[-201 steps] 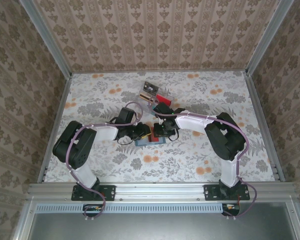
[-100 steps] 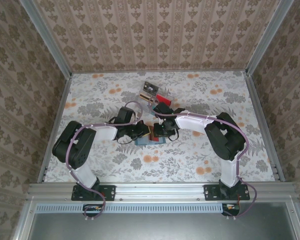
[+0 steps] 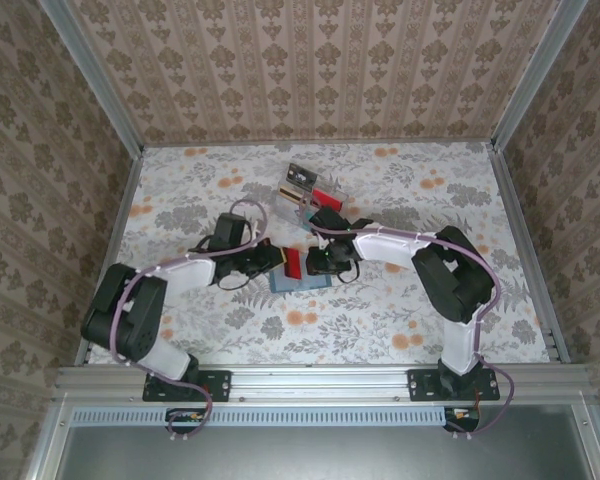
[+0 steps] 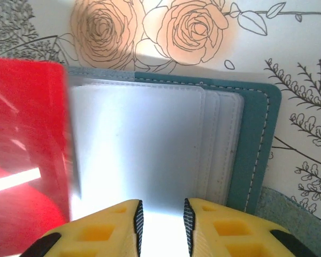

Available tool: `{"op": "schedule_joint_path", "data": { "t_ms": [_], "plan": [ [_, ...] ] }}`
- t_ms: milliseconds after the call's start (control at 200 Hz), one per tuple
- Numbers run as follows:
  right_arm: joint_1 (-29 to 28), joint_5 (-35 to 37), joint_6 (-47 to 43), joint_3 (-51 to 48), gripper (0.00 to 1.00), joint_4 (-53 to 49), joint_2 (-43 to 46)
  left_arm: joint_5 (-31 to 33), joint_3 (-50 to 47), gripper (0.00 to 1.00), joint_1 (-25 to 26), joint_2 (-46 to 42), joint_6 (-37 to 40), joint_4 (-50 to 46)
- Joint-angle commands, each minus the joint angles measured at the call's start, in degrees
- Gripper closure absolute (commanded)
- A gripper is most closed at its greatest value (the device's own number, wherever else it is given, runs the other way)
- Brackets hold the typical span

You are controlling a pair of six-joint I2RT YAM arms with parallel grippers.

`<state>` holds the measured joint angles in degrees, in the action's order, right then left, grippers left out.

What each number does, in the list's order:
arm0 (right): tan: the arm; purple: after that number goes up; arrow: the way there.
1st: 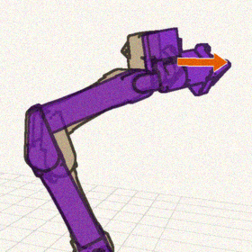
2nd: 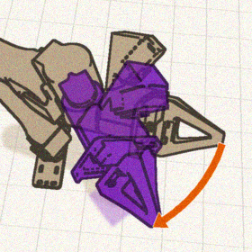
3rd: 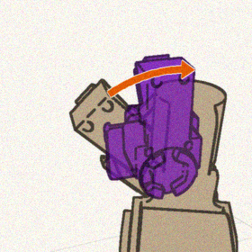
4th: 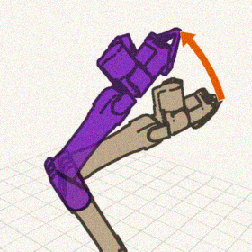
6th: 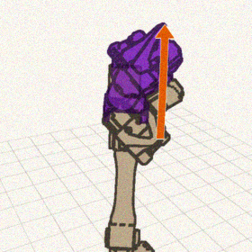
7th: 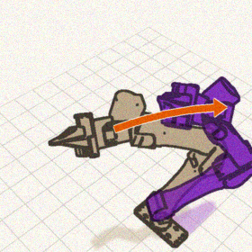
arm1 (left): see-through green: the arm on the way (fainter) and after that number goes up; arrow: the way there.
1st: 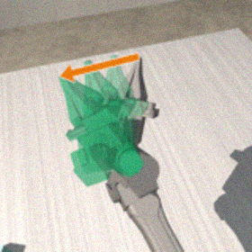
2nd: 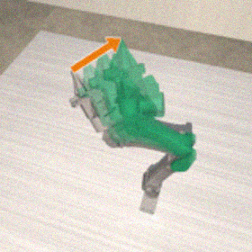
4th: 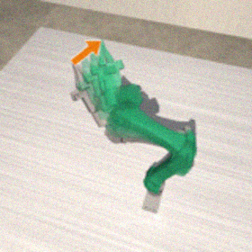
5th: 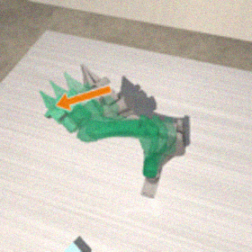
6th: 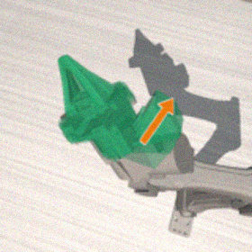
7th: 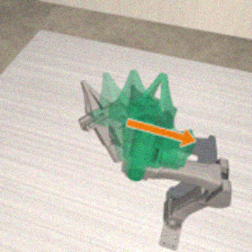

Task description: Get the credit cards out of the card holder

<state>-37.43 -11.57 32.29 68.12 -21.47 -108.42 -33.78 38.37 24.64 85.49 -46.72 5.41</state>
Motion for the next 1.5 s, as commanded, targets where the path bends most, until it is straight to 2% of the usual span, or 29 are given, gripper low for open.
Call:
{"op": "schedule_joint_path", "data": {
  "t_ms": [0,165,305,380,610,845,965,1125,1490],
  "plan": [
    [1.74,-4.85,1.55,-2.96,0.63,5.58,4.96,0.53,-0.68,1.0,-1.77,-6.19,3.74,-4.92],
    [4.38,-13.21,6.71,-7.33,0.47,17.6,12.5,2.88,-0.47,1.0,-2.49,-13.92,1.66,-5.15],
    [7.13,-21.51,15.63,-12.63,0.33,33.28,16.34,6.44,-1.59,1.0,-1.9,-17.0,-6.28,3.15],
    [8.72,-25.7,21.09,-13.92,0.3,40.18,16.54,6.57,-1.28,1.0,-1.66,-17.11,-9.22,5.73],
    [10.44,-30.25,27.75,-13.27,0.26,45.3,14.7,2.32,-0.31,1.0,-1.7,-15.09,-17.54,16.89],
    [10.54,-32.57,32.66,-11.1,0.34,50.37,12.82,-1.45,0.1,1.0,-1.88,-11.65,-24.66,27.28],
    [10.7,-34.1,36.3,-9.85,0.51,53.48,10.82,-1.99,-0.09,1.0,-1.88,-10.33,-27.46,31.02],
    [11.75,-34.15,43.23,-11.45,0.63,62.84,9.13,-2.26,0.03,1.0,-1.88,-9.66,-28.49,31.86],
    [11.85,-34.11,43.18,-13.2,0.87,63.12,9.87,-1.31,-0.65,1.0,-1.96,-9.72,-29.13,30.74]
  ]
}}
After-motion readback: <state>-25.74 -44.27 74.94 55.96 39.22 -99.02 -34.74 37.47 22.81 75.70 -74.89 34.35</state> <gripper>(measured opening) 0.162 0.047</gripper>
